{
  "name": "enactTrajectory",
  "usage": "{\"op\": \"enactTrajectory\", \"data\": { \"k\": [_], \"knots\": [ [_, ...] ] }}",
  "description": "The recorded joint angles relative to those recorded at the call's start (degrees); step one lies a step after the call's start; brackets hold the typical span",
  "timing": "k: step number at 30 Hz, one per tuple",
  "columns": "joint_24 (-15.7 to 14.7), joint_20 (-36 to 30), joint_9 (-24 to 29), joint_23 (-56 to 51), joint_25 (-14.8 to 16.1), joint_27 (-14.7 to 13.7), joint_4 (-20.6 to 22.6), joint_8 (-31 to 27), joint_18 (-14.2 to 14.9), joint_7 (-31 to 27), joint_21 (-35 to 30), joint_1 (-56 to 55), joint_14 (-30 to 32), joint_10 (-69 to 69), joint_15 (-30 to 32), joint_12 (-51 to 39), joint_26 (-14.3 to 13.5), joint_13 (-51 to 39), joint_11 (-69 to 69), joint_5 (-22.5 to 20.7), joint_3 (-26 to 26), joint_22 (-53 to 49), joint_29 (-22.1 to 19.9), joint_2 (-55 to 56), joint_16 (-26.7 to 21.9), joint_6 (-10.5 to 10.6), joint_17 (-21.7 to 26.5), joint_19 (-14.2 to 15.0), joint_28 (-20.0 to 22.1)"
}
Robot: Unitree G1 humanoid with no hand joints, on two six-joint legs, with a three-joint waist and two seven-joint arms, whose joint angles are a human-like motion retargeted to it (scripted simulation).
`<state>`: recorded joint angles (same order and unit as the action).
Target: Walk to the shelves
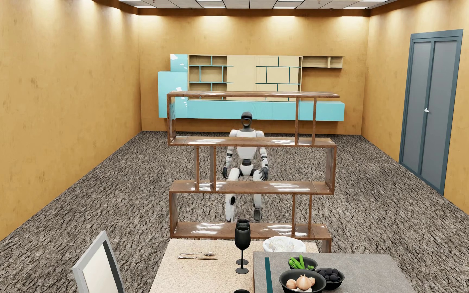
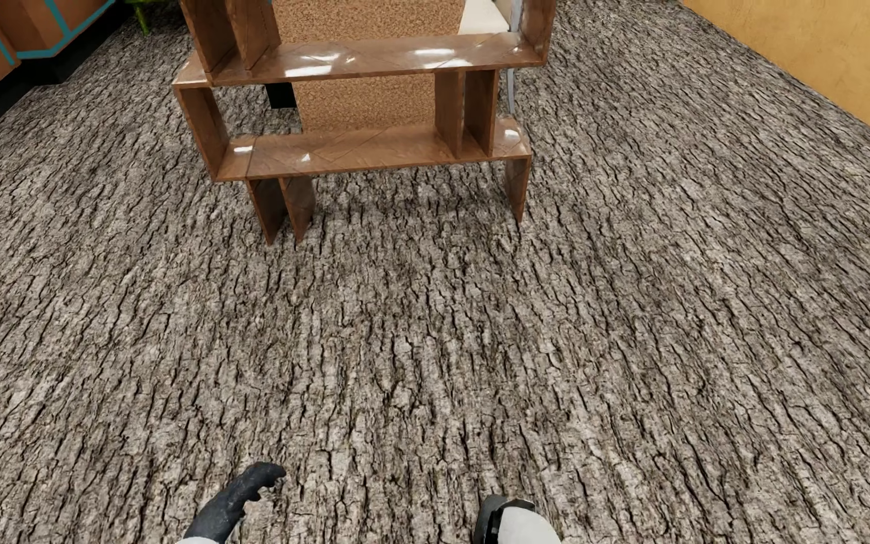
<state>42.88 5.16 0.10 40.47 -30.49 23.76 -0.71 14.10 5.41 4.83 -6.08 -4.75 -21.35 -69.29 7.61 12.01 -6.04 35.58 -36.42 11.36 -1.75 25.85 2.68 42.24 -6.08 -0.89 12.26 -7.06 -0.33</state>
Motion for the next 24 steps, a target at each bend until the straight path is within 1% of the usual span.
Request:
{"op": "enactTrajectory", "data": {
  "k": [1,2,3,4,5,6,7,8,9,10,11,12,13,14,15,16,17,18,19,20,22,23,24],
  "knots": [
    [-1.84,3.82,0.76,2.18,-1.45,1.82,-1.09,-0.38,7.02,-1.4,0.4,-4.32,8.85,-9.9,-4.83,0.46,2.57,-3.05,-7.57,0.36,-0.4,0.08,-1.44,0.89,2.6,0.66,-0.74,0.22,4.87],
    [-2.67,7.15,1.4,4.01,-4.0,3.41,-3.55,-0.95,8.32,-0.35,-0.21,-8.55,10.6,-16.33,-8.2,0.33,5.63,-8.08,-10.51,0.09,-0.69,1.95,-0.79,0.19,5.54,1.24,-0.74,1.04,11.14],
    [-2.39,8.4,1.77,3.94,-7.14,3.67,-6.69,-1.86,6.82,1.58,-1.25,-12.49,7.48,-19.01,-9.71,-0.42,8.18,-13.83,-9.47,-1.09,-0.57,5.17,0.06,-1.77,7.07,1.71,-0.62,1.99,15.17],
    [-1.03,7.65,1.91,1.22,-9.51,2.55,-10.0,-3.11,4.31,4.19,-2.24,-16.03,4.77,-18.18,-9.88,-1.28,9.3,-19.15,-6.38,-2.85,-0.17,8.88,-1.13,-4.23,6.74,2.13,-0.98,2.95,14.75],
    [1.04,6.11,1.89,-2.99,-9.98,-0.71,-12.56,-4.51,1.39,6.35,-2.6,-19.04,1.96,-14.4,-9.77,-1.59,9.0,-23.3,-2.71,-4.66,0.33,12.0,-4.48,-6.77,5.32,2.52,-1.81,3.88,11.55],
    [2.84,5.0,1.79,-6.98,-8.54,-5.6,-13.88,-5.92,0.91,7.57,-2.64,-21.24,-0.23,-7.65,-9.74,-1.05,8.2,-26.71,0.75,-6.07,0.84,13.7,-7.99,-9.2,3.63,2.8,-2.73,4.78,8.15],
    [3.94,4.72,1.61,-11.46,-6.28,-10.07,-14.48,-7.37,2.08,8.13,-3.51,-22.18,-0.81,1.96,-9.8,-0.84,8.17,-29.41,3.52,-7.11,1.34,14.69,-9.87,-11.14,2.48,2.99,-3.32,5.67,5.78],
    [4.15,5.13,1.34,-16.18,-4.66,-13.43,-14.55,-9.04,3.42,8.46,-5.02,-21.58,0.42,13.88,-9.85,-0.62,8.67,-31.9,5.62,-7.96,1.86,15.03,-10.04,-12.5,1.79,3.15,-3.45,6.52,4.04],
    [3.79,6.03,1.02,-20.98,-4.11,-15.7,-14.37,-11.02,2.9,9.41,-6.69,-19.71,2.59,23.75,-9.8,-0.42,9.55,-34.35,7.37,-8.63,2.42,15.01,-9.4,-13.42,1.69,3.33,-3.2,7.3,2.7],
    [3.28,7.36,0.78,-25.37,-4.13,-17.28,-14.37,-12.82,0.42,11.47,-7.94,-17.49,1.67,27.34,-10.0,-0.36,10.94,-36.52,7.83,-9.38,2.85,15.03,-8.98,-13.63,1.92,3.58,-3.09,8.05,2.0],
    [2.86,8.72,0.63,-28.94,-4.0,-18.37,-14.47,-14.26,-1.32,14.01,-8.36,-15.48,-0.34,29.48,-10.41,-0.68,12.78,-37.98,7.38,-9.92,3.18,15.62,-9.2,-13.5,2.5,3.84,-3.24,8.81,2.12],
    [2.81,9.43,0.57,-31.41,-3.34,-18.84,-13.79,-15.41,-2.71,16.01,-7.92,-13.68,-0.59,31.83,-10.5,-1.49,14.73,-38.46,7.2,-9.87,3.43,16.98,-9.86,-13.51,3.38,3.94,-3.54,9.48,2.61],
    [3.47,9.06,0.55,-32.57,-2.37,-18.59,-12.74,-16.16,-3.48,17.43,-7.07,-12.08,0.25,34.42,-10.17,-2.53,16.3,-38.14,7.57,-9.47,3.56,18.8,-10.63,-13.74,4.01,3.77,-3.99,9.98,2.62],
    [4.9,7.51,0.52,-32.24,-1.88,-17.65,-11.8,-16.6,-3.79,18.56,-6.4,-10.6,0.99,37.06,-9.86,-3.47,17.05,-37.55,8.39,-9.04,3.51,20.49,-11.16,-14.17,4.06,3.42,-4.4,10.92,1.61],
    [6.74,5.19,0.45,-30.44,-2.7,-16.03,-10.97,-16.91,-3.78,19.45,-6.27,-9.23,1.61,39.56,-10.15,-4.23,16.79,-37.06,9.36,-8.56,3.32,21.68,-11.13,-14.79,3.67,3.01,-4.41,12.99,-0.21],
    [8.46,2.8,0.36,-27.38,-4.99,-13.79,-10.15,-17.11,-3.66,19.96,-6.79,-7.97,2.12,41.81,-11.34,-4.92,15.79,-36.63,9.68,-7.97,3.07,22.27,-10.25,-15.39,3.1,2.59,-3.91,14.86,-2.14],
    [9.63,0.95,0.27,-23.3,-7.98,-11.16,-9.34,-16.89,-3.55,19.95,-7.85,-6.89,2.52,43.68,-13.43,-5.64,14.61,-36.11,8.35,-7.13,2.84,22.37,-8.29,-15.74,2.51,2.16,-3.15,13.94,-3.53],
    [10.07,-0.07,0.16,-18.49,-10.49,-8.46,-8.53,-16.16,-3.51,19.49,-9.09,-5.96,2.8,45.31,-15.72,-6.42,13.73,-35.42,5.92,-6.13,2.7,22.11,-5.4,-16.42,2.1,1.72,-2.45,12.43,-4.07],
    [9.85,-0.25,0.0,-13.27,-11.57,-5.96,-7.67,-14.73,-3.5,18.72,-9.99,-5.08,3.09,46.93,-17.61,-7.24,13.24,-34.51,3.68,-4.85,2.66,21.52,-2.35,-17.57,1.99,1.25,-2.06,11.28,-3.8],
    [9.13,0.25,-0.24,-8.04,-10.97,-3.78,-6.76,-13.37,-3.48,17.63,-10.14,-4.24,3.46,48.67,-18.39,-8.05,12.95,-33.24,3.2,-3.71,2.67,20.65,-0.19,-19.41,2.19,0.75,-2.07,11.23,-2.96],
    [6.72,2.44,-1.01,1.09,-6.81,-0.54,-5.03,-10.17,-3.44,14.45,-9.2,-3.23,4.5,51.64,-19.44,-9.66,12.18,-29.2,8.57,-1.92,2.83,18.63,0.96,-24.5,3.25,-0.32,-2.69,12.91,-0.49],
    [5.38,3.94,-1.43,5.43,-4.87,0.46,-4.41,-7.42,-3.43,12.6,-9.63,-3.32,4.88,52.28,-19.93,-9.91,11.21,-27.38,11.6,-1.03,2.94,17.72,1.4,-26.81,3.9,-0.9,-3.14,12.57,1.12],
    [3.91,5.27,-1.79,9.06,-3.96,0.99,-4.07,-4.79,-3.4,10.89,-11.01,-3.71,5.01,52.33,-19.92,-10.04,10.5,-25.56,14.13,-0.5,3.02,17.02,2.58,-28.71,4.52,-1.4,-3.55,12.23,2.81]
  ]
}}
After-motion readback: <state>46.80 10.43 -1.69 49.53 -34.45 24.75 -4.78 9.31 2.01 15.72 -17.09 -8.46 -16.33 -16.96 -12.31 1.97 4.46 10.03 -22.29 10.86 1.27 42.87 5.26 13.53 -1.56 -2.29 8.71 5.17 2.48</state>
